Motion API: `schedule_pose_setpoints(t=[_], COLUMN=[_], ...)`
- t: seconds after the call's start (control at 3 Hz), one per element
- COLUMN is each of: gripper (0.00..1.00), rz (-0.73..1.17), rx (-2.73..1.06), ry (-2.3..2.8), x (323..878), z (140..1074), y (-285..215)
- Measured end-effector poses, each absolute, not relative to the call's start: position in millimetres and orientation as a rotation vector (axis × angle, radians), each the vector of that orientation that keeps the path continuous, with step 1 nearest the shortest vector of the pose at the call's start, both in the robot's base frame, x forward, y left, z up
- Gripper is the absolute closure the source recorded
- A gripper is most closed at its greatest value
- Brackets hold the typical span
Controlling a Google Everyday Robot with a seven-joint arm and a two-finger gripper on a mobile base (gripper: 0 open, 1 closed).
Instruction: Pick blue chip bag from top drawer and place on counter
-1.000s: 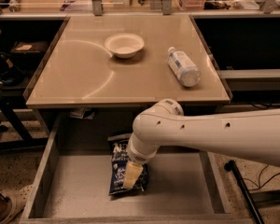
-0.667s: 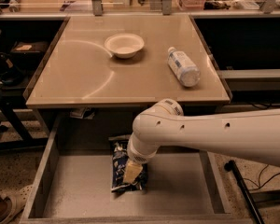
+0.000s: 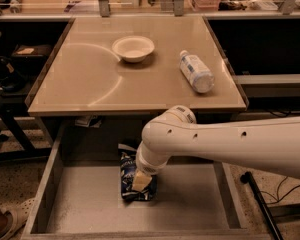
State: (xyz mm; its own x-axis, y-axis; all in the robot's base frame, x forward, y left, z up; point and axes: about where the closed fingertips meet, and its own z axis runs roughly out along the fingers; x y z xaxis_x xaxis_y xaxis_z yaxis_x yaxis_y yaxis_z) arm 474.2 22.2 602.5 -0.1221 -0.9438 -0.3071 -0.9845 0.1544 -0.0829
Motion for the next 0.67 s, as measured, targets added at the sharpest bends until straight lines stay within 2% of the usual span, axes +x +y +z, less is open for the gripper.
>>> schedule_pose_setpoints(t=[0.33, 0.67], gripper=[1.0, 1.0], rz=[0.202, 0.23], rx=[-1.862, -1.844], ry=[2.148, 2.138], x=[474.2, 467.0], z=[608.2, 648.4], y=[22.2, 18.6])
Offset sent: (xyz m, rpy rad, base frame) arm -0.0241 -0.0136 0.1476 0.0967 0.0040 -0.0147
